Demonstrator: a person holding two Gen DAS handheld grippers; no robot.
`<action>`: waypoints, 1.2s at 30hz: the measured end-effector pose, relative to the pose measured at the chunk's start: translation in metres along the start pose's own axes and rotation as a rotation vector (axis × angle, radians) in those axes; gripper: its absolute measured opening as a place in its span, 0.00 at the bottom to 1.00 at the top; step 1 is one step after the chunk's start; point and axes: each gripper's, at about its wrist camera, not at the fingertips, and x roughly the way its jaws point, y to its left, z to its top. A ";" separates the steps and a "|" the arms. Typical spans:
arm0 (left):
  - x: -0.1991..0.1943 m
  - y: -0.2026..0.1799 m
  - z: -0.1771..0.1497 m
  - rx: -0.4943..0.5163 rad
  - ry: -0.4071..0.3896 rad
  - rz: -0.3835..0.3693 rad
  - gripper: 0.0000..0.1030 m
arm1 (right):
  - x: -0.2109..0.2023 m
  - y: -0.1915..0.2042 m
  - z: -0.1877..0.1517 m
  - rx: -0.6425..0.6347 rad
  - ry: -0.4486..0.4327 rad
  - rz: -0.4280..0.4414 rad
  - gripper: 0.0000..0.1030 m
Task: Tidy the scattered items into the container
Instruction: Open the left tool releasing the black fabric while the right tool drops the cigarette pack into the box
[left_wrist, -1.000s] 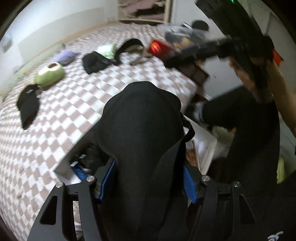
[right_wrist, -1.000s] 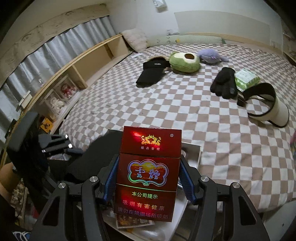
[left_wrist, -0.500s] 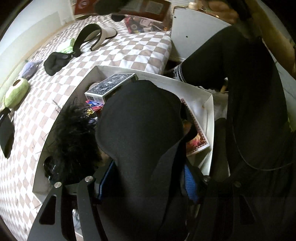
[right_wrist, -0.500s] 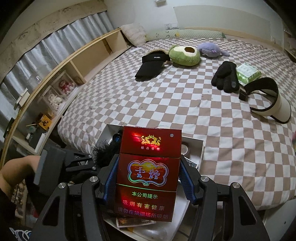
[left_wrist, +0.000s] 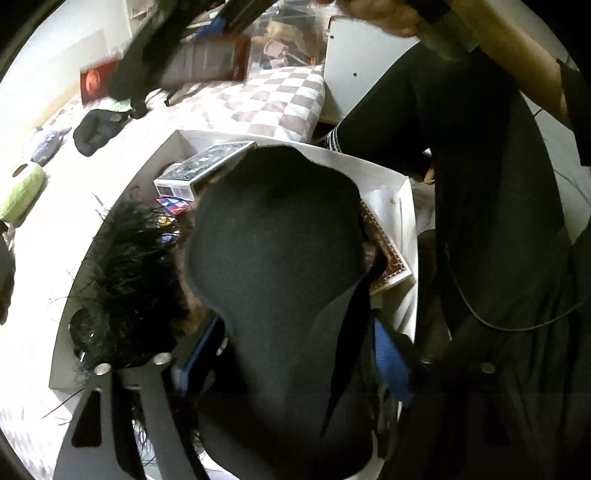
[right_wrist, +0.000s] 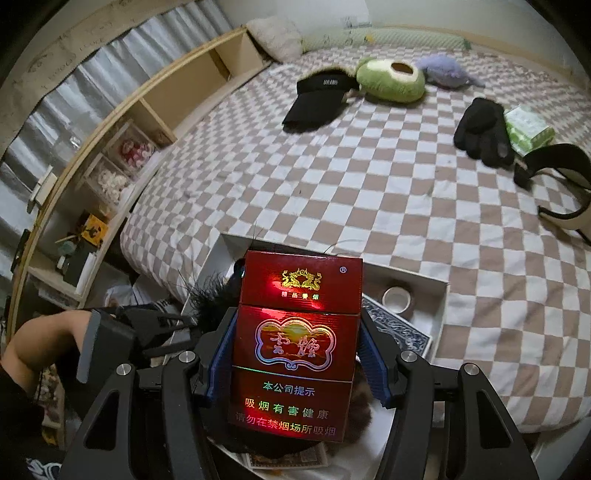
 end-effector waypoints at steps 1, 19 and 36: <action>-0.004 0.000 -0.001 -0.004 -0.013 -0.011 0.81 | 0.005 0.001 0.001 -0.005 0.018 0.003 0.59; -0.036 0.016 -0.006 -0.105 -0.117 -0.126 0.84 | 0.082 -0.011 0.017 -0.119 0.282 -0.305 0.59; -0.054 0.027 -0.007 -0.237 -0.177 -0.126 0.95 | 0.074 0.029 0.007 -0.219 0.318 -0.103 0.84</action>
